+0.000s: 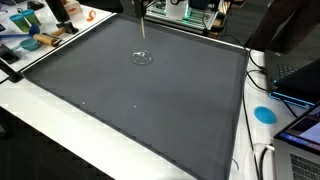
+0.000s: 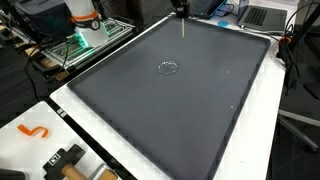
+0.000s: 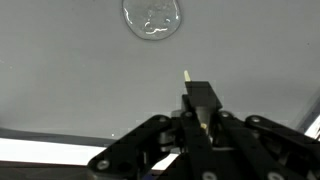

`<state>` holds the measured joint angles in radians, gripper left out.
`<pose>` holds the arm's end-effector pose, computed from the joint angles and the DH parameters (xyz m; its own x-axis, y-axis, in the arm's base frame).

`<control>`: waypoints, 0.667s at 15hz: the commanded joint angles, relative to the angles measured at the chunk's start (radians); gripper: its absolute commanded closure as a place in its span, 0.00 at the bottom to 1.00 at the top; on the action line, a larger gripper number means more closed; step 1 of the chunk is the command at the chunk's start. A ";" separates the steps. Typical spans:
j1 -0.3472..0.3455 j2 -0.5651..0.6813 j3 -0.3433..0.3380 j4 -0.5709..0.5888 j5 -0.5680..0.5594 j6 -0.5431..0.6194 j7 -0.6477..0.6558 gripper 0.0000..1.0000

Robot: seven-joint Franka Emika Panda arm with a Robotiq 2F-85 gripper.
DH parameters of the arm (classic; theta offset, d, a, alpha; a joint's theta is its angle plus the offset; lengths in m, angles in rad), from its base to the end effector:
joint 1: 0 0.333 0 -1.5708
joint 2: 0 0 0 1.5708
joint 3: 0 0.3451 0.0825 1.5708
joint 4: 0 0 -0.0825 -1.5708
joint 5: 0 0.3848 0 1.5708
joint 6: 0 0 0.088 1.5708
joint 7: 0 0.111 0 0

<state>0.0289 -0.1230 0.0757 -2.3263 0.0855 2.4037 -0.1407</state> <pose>0.5041 0.0544 0.4333 0.9624 0.1800 0.2035 0.1901 -0.9813 -0.0314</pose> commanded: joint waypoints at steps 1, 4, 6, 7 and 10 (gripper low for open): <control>0.016 0.028 0.008 0.068 -0.075 -0.102 0.086 0.97; 0.025 0.045 0.015 0.107 -0.101 -0.156 0.118 0.97; 0.028 0.055 0.017 0.125 -0.116 -0.179 0.132 0.97; 0.028 0.061 0.018 0.133 -0.125 -0.187 0.143 0.97; 0.030 0.076 0.018 0.138 -0.153 -0.189 0.156 0.97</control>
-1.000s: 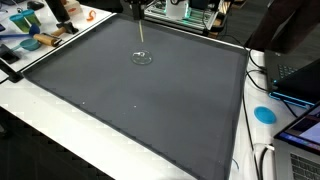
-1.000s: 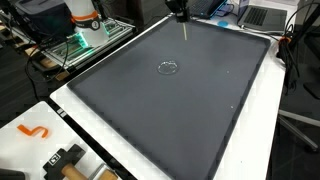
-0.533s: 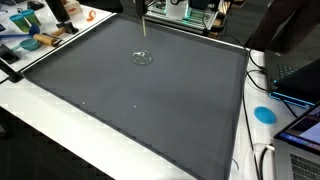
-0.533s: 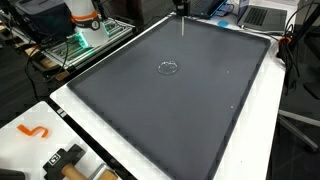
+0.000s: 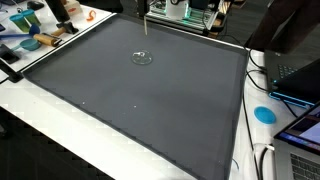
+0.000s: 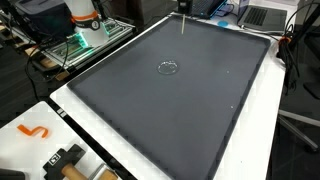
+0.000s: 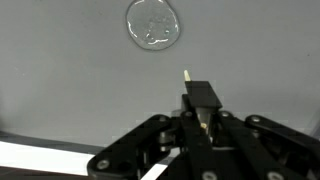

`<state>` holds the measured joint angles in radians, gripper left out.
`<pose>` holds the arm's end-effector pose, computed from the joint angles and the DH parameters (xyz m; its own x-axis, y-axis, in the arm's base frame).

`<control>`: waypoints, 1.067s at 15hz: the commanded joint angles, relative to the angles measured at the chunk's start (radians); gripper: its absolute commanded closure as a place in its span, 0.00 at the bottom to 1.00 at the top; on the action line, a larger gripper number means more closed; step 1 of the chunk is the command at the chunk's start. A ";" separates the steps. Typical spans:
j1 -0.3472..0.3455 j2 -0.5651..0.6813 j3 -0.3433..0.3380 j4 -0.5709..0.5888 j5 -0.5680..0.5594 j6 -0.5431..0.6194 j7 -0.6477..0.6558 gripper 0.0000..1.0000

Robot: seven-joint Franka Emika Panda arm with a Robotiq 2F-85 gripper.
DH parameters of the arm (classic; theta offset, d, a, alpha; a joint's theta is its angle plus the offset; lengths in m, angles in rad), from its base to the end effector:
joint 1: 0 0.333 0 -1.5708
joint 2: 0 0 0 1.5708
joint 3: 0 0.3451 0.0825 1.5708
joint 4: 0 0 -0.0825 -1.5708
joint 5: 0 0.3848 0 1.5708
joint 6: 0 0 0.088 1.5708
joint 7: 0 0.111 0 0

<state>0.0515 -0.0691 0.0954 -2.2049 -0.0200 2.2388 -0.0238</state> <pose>0.5210 0.0771 0.4451 0.9781 0.1817 0.1017 0.1800 -0.9833 0.0259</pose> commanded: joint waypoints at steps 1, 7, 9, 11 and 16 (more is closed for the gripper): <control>0.009 0.029 -0.003 0.011 -0.047 -0.009 0.031 0.97; 0.012 0.075 -0.005 -0.053 -0.085 0.045 0.034 0.97; 0.011 0.092 -0.008 -0.076 -0.103 0.060 0.042 0.97; 0.010 0.104 -0.012 -0.099 -0.129 0.082 0.050 0.97; 0.009 0.129 -0.024 -0.147 -0.194 0.153 0.082 0.97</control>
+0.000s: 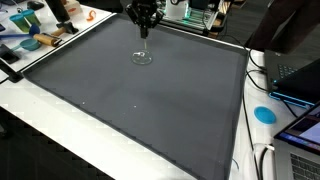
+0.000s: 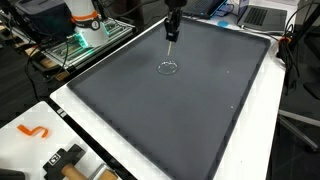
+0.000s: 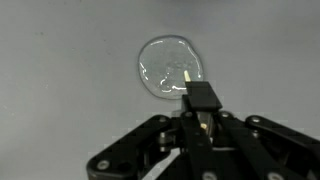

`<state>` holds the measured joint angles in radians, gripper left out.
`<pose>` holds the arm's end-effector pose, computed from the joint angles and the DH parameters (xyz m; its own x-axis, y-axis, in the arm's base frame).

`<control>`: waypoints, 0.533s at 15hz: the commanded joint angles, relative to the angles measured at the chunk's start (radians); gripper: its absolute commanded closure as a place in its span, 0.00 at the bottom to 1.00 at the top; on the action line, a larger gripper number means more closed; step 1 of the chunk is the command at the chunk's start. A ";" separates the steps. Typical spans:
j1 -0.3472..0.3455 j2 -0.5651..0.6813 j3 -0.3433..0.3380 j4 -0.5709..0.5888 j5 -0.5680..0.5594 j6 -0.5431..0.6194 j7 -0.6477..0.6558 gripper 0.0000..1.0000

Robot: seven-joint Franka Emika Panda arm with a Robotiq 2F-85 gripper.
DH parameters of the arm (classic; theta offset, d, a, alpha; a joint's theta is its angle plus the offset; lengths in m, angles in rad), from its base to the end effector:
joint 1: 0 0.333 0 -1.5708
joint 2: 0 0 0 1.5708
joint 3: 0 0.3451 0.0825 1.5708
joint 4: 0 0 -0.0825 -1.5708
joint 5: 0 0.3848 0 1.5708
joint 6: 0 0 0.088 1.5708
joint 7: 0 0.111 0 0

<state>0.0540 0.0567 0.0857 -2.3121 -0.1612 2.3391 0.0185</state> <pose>0.5099 0.0686 0.3417 0.9724 0.2309 -0.0332 0.2332 -0.9664 0.1079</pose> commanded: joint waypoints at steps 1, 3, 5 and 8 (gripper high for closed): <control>0.006 0.009 -0.017 -0.048 -0.065 0.073 0.051 0.97; 0.006 0.018 -0.022 -0.061 -0.080 0.094 0.064 0.97; 0.007 0.029 -0.027 -0.070 -0.090 0.109 0.077 0.97; 0.006 0.045 -0.034 -0.082 -0.095 0.145 0.080 0.97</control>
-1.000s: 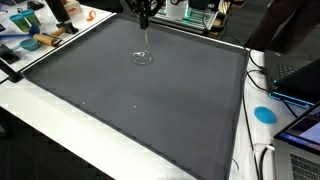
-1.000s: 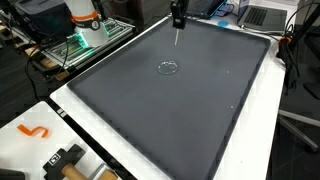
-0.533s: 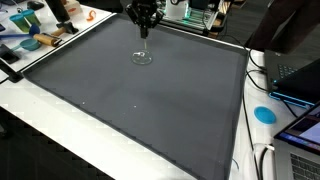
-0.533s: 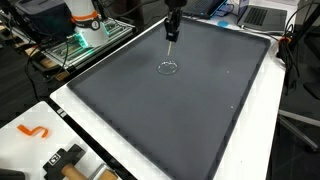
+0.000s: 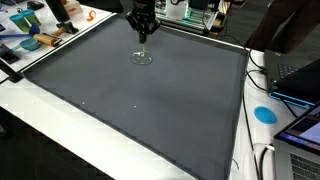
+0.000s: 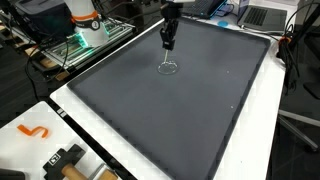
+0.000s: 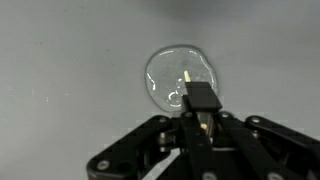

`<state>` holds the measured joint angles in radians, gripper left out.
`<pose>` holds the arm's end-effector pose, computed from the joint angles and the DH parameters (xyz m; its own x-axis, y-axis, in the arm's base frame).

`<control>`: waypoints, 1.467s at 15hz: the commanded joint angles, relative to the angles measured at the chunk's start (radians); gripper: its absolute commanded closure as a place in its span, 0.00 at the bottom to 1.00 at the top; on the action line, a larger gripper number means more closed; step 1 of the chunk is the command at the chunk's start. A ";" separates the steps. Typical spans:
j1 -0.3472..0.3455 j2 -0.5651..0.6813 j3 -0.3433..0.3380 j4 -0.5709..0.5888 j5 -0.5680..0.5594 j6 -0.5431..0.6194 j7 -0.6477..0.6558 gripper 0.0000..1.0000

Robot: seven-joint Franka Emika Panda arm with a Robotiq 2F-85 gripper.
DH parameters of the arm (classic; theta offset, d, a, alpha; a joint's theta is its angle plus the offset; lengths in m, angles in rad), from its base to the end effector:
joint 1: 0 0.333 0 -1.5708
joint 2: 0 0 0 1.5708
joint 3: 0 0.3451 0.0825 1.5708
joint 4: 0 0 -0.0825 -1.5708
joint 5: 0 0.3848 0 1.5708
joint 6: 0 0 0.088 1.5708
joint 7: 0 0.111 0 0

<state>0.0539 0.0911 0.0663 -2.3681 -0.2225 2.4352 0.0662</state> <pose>0.5022 0.0595 0.3097 0.9749 0.2214 -0.0257 0.2228 -0.9654 0.1353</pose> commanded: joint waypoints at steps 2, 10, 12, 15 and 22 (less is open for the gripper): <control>0.007 0.024 -0.020 -0.030 -0.042 0.073 0.040 0.97; 0.010 0.057 -0.030 -0.028 -0.054 0.091 0.058 0.97; 0.009 0.052 -0.028 -0.024 -0.043 0.081 0.054 0.97; 0.011 0.032 -0.026 -0.016 -0.042 0.056 0.050 0.97; 0.019 -0.002 -0.018 0.051 -0.047 -0.047 0.020 0.97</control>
<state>0.0605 0.1132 0.0516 -2.3518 -0.2461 2.4527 0.0934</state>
